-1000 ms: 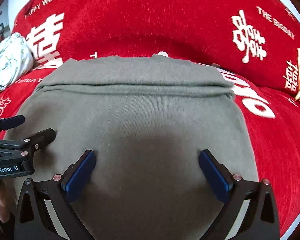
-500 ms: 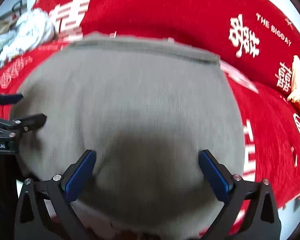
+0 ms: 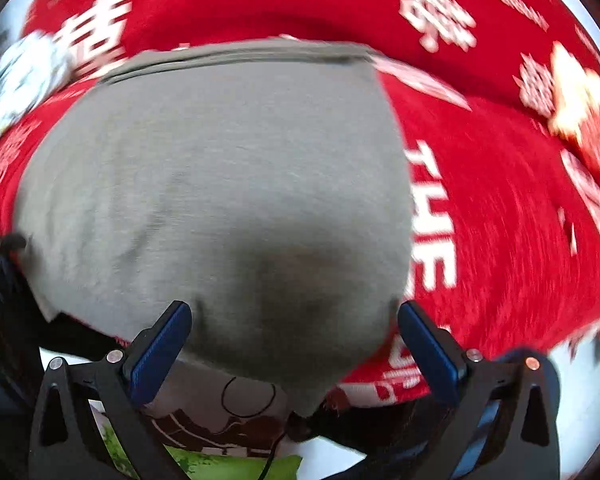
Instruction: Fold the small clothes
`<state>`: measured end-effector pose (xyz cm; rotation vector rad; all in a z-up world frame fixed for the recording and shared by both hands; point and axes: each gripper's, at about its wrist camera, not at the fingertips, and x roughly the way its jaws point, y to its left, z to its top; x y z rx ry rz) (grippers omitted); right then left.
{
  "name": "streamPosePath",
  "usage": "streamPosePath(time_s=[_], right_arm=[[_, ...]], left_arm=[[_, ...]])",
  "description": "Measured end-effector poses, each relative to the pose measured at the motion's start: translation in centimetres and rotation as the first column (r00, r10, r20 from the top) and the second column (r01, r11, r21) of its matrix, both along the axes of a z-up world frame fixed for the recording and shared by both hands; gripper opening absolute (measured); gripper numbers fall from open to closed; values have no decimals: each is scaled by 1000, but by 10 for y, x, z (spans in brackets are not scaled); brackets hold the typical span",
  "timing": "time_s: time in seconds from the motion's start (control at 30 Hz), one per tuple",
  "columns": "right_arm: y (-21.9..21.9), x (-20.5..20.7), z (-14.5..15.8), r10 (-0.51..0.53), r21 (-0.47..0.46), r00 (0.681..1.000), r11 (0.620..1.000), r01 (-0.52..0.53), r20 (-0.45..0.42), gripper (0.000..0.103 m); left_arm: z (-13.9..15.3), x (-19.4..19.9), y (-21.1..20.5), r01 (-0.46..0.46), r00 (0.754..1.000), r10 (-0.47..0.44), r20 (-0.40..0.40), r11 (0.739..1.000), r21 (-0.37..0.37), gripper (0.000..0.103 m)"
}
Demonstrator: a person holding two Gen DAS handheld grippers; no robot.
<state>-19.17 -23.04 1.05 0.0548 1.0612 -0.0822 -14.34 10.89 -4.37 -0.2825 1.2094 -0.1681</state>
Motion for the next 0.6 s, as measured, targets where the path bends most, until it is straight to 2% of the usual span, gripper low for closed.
streamPosePath(time_s=[0.13,0.2,0.23,0.27,0.3,0.33,0.4,0.43,0.5,0.6], right_arm=[[-7,4,-15,-8,101,999,995,12,-44,103],[-8,6,-19,-32,83,999,996,35,-41,102],[-5,5,-20,-32,72,999,997,35,-40,101],[-2,4,-19,-27,47,999,998,29,-42,91],[-1,2,-18,-31,22,998,999,32,-45,85],[1,0,-17,-20,16,999,1000,21,-45,71],[-1,-7,-9,16,11,999,1000,-16,-32,20],[-2,-9,-5,34,37,999,999,-33,-30,16],[-12,-13,2,42,120,999,992,-40,-14,14],[-28,-16,23,38,269,997,962,-55,71,13]], left_arm=[[-23,4,-5,-23,996,16,-89,997,-77,103],[-22,2,-9,-38,996,31,-87,996,-80,103],[-20,0,-12,-20,997,13,-78,995,-97,97],[-18,-3,-15,-4,998,-3,-66,995,-101,88],[-14,-6,-20,21,998,-27,-58,996,-91,71],[-9,-12,-28,66,997,-70,-46,995,-78,43],[-2,-19,-38,133,990,-135,-26,989,-64,10],[6,-23,-40,143,990,-143,0,988,-59,10],[19,-22,-36,144,989,-141,34,987,-74,10],[48,-23,-29,146,984,-133,116,982,-117,10]])
